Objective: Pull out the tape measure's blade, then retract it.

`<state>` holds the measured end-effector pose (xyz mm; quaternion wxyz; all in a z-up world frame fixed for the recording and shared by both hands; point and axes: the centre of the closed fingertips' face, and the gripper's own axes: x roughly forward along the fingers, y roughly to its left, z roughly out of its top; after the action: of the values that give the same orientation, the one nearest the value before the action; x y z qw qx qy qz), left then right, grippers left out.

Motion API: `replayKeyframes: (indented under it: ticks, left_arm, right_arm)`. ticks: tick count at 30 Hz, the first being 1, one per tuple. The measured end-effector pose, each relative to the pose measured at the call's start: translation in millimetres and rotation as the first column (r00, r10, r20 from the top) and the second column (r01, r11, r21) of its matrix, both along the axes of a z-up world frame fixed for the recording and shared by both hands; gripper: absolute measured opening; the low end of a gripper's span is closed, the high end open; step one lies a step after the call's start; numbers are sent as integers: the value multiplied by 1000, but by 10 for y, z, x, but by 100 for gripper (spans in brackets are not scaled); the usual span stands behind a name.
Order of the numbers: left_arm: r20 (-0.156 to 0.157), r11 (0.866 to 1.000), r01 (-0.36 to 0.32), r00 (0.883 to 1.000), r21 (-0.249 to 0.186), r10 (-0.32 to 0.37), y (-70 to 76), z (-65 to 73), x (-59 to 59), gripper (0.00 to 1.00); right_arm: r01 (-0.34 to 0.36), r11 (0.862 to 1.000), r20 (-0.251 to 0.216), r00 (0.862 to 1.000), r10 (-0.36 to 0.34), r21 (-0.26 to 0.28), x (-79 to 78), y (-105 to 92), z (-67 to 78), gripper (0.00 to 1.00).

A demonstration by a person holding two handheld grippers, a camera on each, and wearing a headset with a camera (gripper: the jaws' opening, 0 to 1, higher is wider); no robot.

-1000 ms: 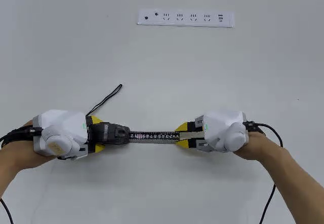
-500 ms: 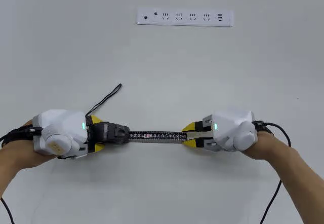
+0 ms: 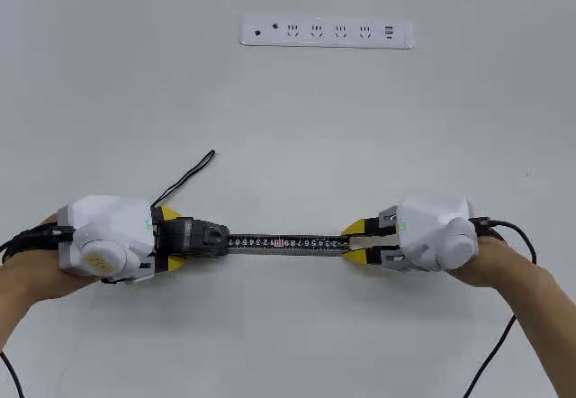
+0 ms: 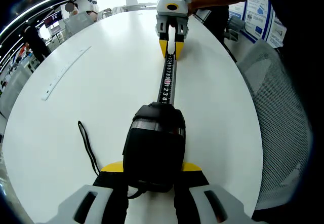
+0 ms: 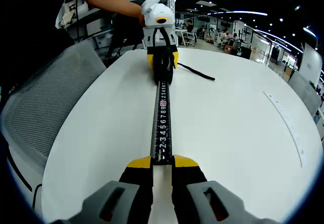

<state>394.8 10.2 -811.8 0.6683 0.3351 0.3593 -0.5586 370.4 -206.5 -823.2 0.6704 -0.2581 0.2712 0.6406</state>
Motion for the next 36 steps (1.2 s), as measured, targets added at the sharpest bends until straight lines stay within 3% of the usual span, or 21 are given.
replayKeyframes:
  ticks: [23,31,32,36]
  left_arm:
    - [-5,1000,9,1000,20,-8,-5,-15,-9,32]
    - [-19,998,25,1000,60,-24,-20,-43,0,32]
    - [-30,997,30,999,77,-27,-7,-51,-5,32]
    - [-27,996,39,999,85,-37,3,-50,-8,33]
  right_arm:
    - [17,996,-6,1000,-18,-83,-61,-551,-36,11]
    - [25,994,-24,999,-27,-103,-94,-549,-21,12]
    - [21,994,-13,1000,-22,-111,-79,-548,-11,13]
    - [20,993,-5,1000,-21,-121,-95,-548,-8,14]
